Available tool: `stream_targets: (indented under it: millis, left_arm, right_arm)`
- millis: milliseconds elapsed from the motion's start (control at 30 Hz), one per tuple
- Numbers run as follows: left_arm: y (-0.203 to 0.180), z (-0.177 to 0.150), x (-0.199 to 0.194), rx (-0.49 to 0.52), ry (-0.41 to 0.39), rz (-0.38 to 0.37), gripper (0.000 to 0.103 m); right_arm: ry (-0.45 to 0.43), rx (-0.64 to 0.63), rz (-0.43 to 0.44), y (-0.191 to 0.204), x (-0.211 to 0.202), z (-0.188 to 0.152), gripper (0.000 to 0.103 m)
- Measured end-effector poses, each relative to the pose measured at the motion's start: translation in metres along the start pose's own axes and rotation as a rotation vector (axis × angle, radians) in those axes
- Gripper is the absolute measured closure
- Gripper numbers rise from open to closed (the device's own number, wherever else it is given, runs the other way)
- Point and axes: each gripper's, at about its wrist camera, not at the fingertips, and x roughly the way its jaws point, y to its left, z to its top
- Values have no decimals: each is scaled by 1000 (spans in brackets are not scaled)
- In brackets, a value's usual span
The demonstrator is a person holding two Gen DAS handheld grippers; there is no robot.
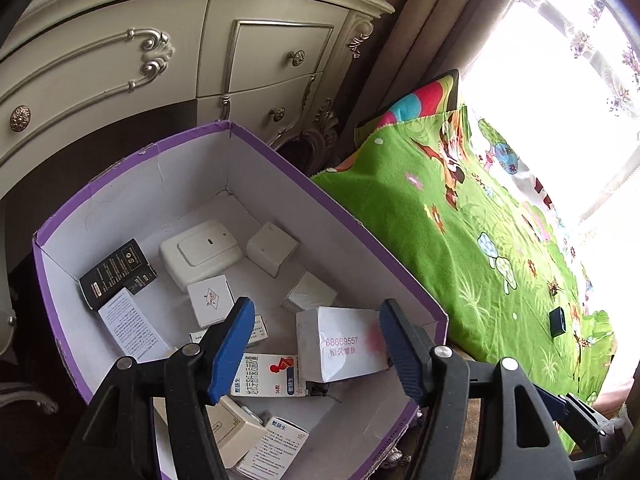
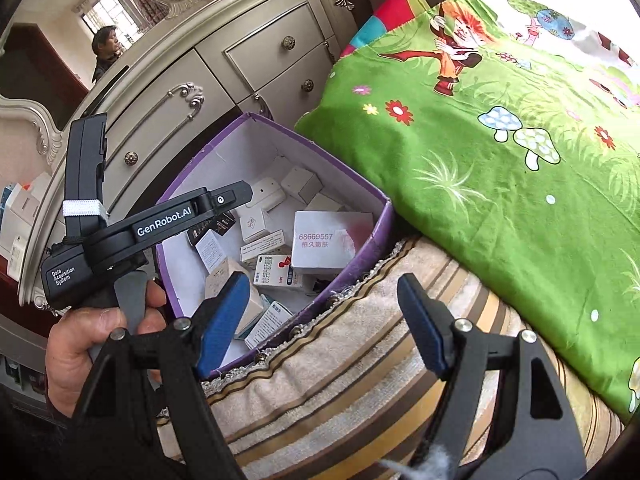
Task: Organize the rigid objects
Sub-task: 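Move both open tools back over the pink clip and blue cap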
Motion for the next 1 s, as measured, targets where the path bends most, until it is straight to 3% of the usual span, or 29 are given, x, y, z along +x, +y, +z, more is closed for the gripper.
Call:
stream_targets:
  millis: [433,700,867,1000]
  left_arm:
    - [-95,3,13,175,14,-123,37]
    - [-153,-6,37,255,113,-217,37]
    - [-176,-6,38,302,107,-261,37]
    - [-189,0,40,317,95,-268,37]
  right_arm:
    - [-108,110,-286,-120,-51,37,24]
    - [-165,225,-408,-192,-71,79,24]
    - [-201,325,-443,-231,-73,96,24]
    - [-208,355,-516,-254,-67,89,24]
